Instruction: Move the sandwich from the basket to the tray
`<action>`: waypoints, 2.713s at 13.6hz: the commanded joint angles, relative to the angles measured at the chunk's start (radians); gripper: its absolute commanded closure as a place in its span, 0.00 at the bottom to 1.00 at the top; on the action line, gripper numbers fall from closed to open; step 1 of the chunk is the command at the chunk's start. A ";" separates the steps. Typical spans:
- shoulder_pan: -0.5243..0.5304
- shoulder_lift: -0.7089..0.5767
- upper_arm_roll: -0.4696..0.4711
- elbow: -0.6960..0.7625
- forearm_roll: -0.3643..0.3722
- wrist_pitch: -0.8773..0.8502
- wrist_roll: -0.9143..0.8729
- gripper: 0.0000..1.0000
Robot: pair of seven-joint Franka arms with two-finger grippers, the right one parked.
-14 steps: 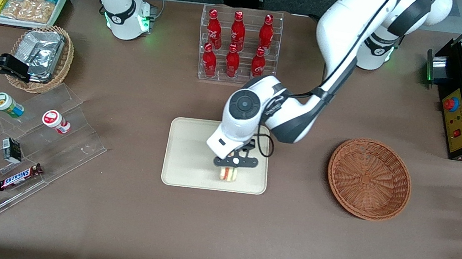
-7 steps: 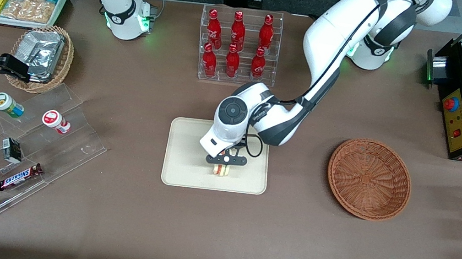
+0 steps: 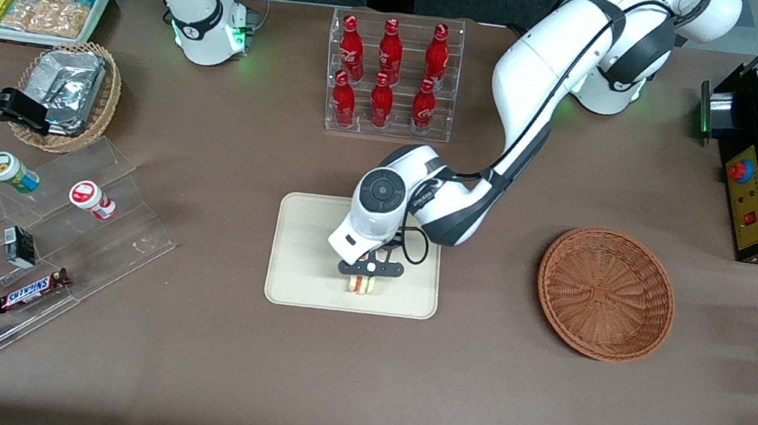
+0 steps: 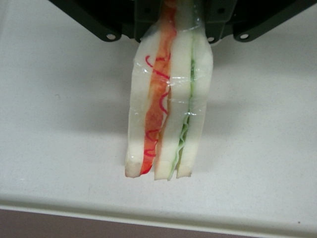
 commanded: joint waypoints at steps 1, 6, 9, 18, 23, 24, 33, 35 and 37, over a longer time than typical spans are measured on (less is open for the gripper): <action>-0.005 0.028 0.000 0.038 -0.004 0.004 -0.018 0.43; 0.006 -0.004 0.000 0.037 -0.005 -0.018 -0.018 0.01; 0.064 -0.108 0.000 -0.041 -0.005 -0.045 -0.012 0.01; 0.311 -0.497 -0.002 -0.610 0.004 0.032 0.225 0.01; 0.463 -0.620 0.000 -0.788 0.012 0.063 0.439 0.01; 0.491 -0.646 0.001 -0.813 0.012 0.063 0.480 0.01; 0.661 -0.847 0.004 -0.850 0.003 -0.124 0.759 0.01; 0.687 -0.877 0.006 -0.848 -0.002 -0.170 0.795 0.01; 0.704 -0.900 0.006 -0.831 -0.005 -0.216 0.829 0.01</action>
